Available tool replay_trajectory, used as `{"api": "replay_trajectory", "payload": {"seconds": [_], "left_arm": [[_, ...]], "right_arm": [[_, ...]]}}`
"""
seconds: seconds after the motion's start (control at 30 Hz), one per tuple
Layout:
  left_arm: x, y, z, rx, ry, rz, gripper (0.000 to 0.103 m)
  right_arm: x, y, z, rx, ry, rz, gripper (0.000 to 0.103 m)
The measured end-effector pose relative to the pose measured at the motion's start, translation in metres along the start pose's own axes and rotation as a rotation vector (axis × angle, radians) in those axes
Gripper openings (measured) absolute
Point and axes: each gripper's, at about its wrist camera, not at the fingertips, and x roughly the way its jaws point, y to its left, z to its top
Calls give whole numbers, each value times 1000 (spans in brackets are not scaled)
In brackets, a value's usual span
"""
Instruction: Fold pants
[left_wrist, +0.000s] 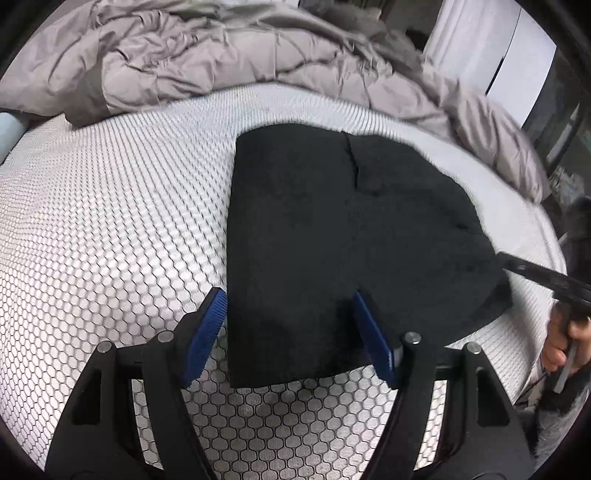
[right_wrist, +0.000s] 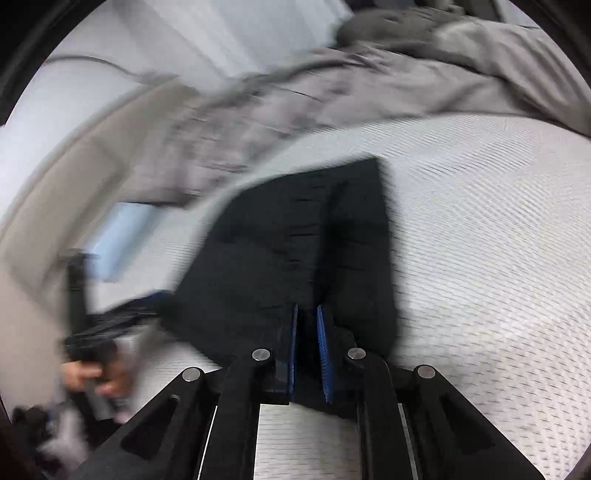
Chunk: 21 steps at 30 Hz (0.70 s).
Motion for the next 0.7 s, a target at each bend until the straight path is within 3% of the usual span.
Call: {"api": "replay_trajectory", "payload": {"seconds": [0.07, 0.17, 0.27, 0.37, 0.47, 0.5, 0.53, 0.6, 0.7], "left_arm": [[4, -2, -1, 11, 8, 17, 68], [-4, -1, -1, 7, -14, 9, 68], [-12, -2, -2, 7, -41, 2, 68], [-16, -7, -3, 19, -46, -17, 68], [-11, -13, -2, 36, -35, -4, 68], [-10, -13, -2, 37, -32, 5, 68], [-9, -13, -2, 32, -30, 8, 68], [-10, -12, -2, 20, -33, -3, 68], [-15, -11, -2, 22, -45, -17, 68]], "right_arm": [[14, -13, -2, 34, 52, 14, 11], [-11, -10, 4, 35, -26, 58, 14], [-30, -4, 4, 28, -83, 188, 25], [-18, -4, 3, 40, -31, 248, 27], [15, 4, 6, 28, 45, 210, 27], [17, 4, 5, 22, 42, 198, 25], [17, 7, 8, 12, 32, 191, 17], [6, 11, 8, -10, 6, 188, 8], [-18, 16, 2, -47, -37, 185, 6]]}}
